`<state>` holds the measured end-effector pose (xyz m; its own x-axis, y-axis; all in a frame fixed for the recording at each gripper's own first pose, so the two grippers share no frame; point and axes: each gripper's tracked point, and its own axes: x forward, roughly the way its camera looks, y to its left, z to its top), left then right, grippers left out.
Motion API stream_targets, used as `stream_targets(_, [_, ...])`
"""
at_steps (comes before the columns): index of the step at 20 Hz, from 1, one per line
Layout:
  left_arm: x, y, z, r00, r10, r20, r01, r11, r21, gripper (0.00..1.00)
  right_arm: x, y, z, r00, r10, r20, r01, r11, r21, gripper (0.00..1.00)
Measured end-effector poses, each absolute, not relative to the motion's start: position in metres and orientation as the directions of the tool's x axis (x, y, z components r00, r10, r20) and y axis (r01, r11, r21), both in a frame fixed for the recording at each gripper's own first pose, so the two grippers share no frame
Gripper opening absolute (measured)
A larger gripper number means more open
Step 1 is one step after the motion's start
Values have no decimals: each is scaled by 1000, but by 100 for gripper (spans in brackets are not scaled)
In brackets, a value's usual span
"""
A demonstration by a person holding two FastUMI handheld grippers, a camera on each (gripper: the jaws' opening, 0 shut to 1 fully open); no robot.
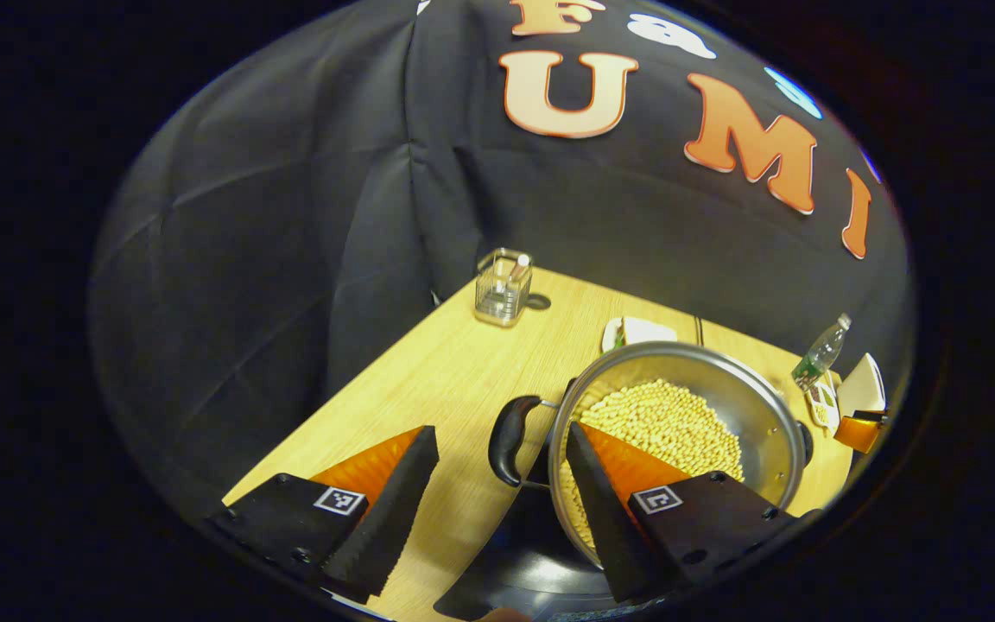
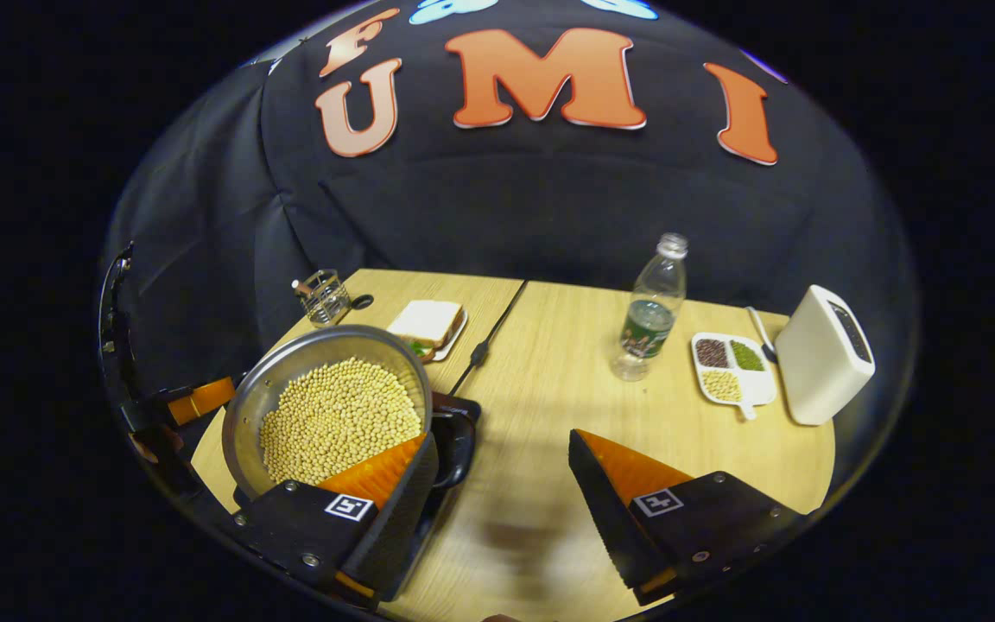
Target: First push the handle of the pot to place it horizontally, then grasp the pot with both hands and set it on the induction cooktop.
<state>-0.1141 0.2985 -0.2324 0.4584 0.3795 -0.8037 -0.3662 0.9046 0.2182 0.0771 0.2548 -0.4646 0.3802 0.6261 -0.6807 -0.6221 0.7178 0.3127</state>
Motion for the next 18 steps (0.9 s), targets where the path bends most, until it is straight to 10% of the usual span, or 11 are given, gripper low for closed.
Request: stream_targets(18, [11,96,122,932,195,-307,-199,980,16,96,220,-56,-206,836,525,-161,-507,850,141,93])
